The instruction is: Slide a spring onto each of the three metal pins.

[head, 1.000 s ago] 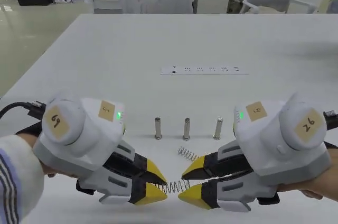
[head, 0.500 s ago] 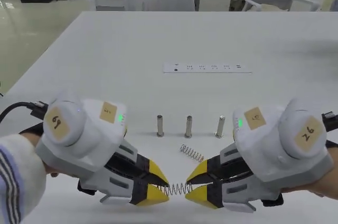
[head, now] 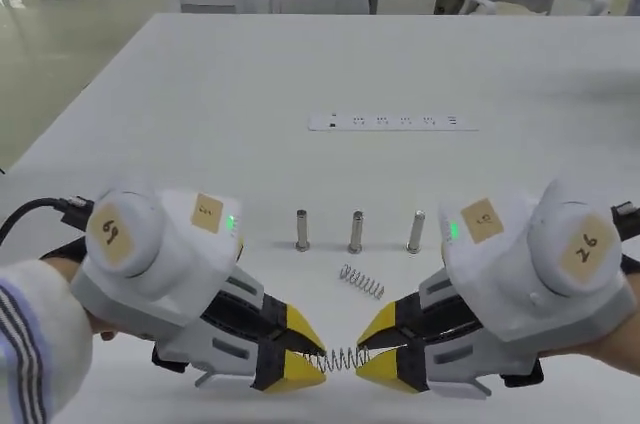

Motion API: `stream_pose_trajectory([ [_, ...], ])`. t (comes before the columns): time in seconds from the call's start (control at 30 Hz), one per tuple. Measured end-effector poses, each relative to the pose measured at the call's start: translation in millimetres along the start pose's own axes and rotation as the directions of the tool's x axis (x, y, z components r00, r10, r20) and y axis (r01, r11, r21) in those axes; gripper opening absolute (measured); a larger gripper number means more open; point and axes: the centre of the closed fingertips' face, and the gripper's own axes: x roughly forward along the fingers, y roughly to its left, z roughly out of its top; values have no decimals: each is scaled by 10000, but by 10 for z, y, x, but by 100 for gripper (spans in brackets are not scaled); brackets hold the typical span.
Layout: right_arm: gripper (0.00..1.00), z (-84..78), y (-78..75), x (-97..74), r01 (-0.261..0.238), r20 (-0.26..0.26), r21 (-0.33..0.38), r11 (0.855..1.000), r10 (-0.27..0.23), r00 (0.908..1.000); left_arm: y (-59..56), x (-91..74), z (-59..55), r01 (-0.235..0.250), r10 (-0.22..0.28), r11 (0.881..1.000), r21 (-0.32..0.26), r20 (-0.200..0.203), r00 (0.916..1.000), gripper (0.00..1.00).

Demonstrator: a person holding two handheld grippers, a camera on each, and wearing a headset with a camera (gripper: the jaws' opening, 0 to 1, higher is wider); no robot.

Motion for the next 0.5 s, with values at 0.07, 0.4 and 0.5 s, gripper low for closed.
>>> stream_pose_trajectory([
  [0.07,7,6,-1,-13,73,-23,-21,10000,-73,10000,4,11,-3,-81,81,10000,-14,38,10000,2],
  [0.4,7,-48,56,-100,-93,-701,395,9992,120,9975,-55,166,0,-302,310,9993,-210,376,9988,2],
  [0.5,7,-59,60,-114,-153,-882,391,9991,187,9959,-69,199,12,-330,339,9992,-204,460,9984,2],
])
